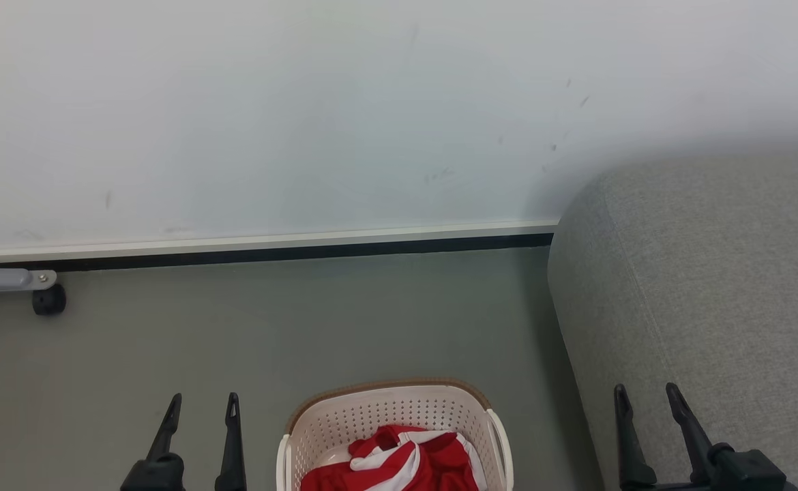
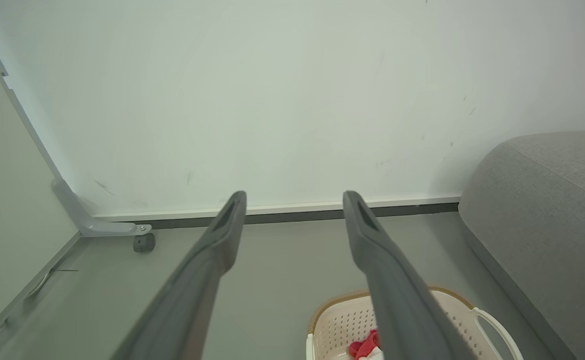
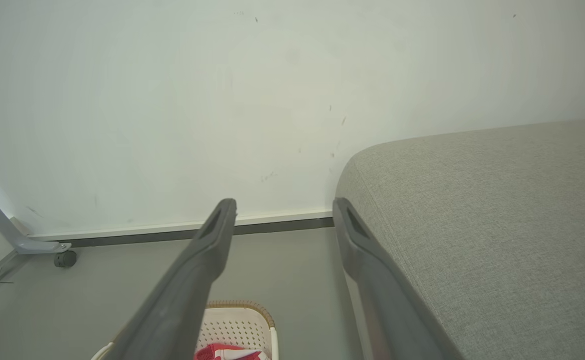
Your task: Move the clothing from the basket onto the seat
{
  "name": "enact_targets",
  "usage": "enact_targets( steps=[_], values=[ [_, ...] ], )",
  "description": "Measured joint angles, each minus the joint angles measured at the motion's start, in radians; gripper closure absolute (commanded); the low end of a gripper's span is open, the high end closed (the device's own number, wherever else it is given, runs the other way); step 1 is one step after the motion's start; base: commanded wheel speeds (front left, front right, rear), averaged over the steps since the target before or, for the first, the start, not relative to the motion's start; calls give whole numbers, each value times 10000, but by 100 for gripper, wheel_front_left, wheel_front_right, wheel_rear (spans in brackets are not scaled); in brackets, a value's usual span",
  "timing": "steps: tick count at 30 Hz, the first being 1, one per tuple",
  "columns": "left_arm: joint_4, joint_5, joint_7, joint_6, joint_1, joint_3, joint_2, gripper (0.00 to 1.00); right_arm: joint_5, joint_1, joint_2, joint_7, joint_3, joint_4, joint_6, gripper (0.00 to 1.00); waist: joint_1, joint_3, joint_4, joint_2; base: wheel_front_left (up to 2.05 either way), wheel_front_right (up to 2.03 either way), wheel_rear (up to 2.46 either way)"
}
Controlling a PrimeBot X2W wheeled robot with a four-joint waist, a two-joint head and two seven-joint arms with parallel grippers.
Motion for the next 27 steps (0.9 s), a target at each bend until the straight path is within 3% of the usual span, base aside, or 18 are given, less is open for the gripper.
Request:
enact_targets(
  steps=[15,27],
  values=[
    [-109,366,0,-263,-506,-430,-50,0,-242,-439,-63,-2,-426,-894,0,0,1,1489,-63,0,0,0,0],
    [1287,593,-25,-357,-1965,-903,-245,0,-575,-1357,-299,-71,-811,-1948,0,0,2,3035,-406,1,0,0,0]
  ],
)
